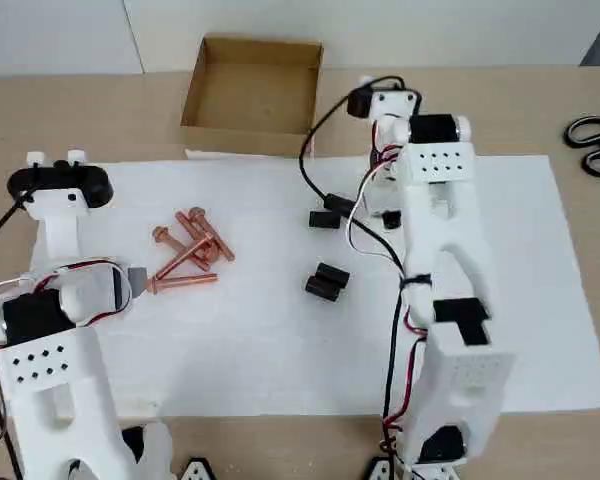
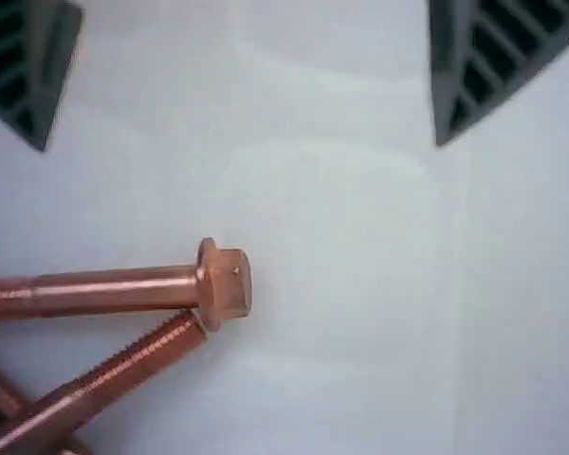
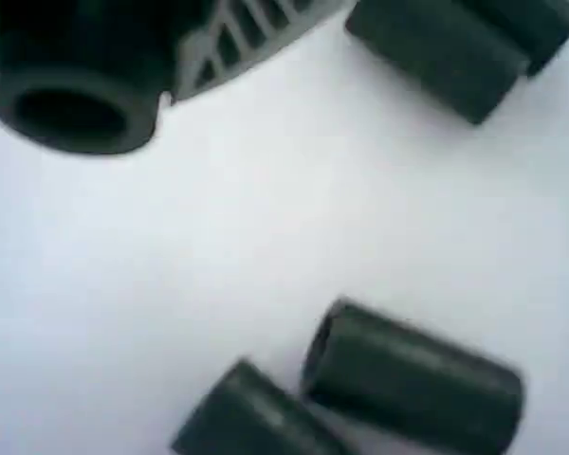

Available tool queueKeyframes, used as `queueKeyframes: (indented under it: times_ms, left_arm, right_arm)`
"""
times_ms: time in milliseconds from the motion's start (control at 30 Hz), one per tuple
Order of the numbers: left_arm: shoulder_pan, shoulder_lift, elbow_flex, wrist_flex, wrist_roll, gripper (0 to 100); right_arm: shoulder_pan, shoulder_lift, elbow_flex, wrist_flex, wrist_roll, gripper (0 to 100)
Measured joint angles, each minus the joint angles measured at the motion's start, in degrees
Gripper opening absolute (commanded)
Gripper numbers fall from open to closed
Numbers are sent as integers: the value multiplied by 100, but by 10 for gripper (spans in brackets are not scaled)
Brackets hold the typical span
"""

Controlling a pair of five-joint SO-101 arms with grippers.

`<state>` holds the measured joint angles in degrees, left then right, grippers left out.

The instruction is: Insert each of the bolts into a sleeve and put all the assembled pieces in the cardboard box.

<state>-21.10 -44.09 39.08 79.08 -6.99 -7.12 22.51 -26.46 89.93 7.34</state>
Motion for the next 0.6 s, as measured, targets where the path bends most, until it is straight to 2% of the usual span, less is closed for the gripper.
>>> queueKeyframes:
  times_ms: [267,600]
  left_arm:
    - [0,369,-642,484,0,244]
    - [0,3376,-2295,1266,35,245]
  right_arm:
    - [9,-703,0,264,149,28]
    - [9,-703,325,299,149,28]
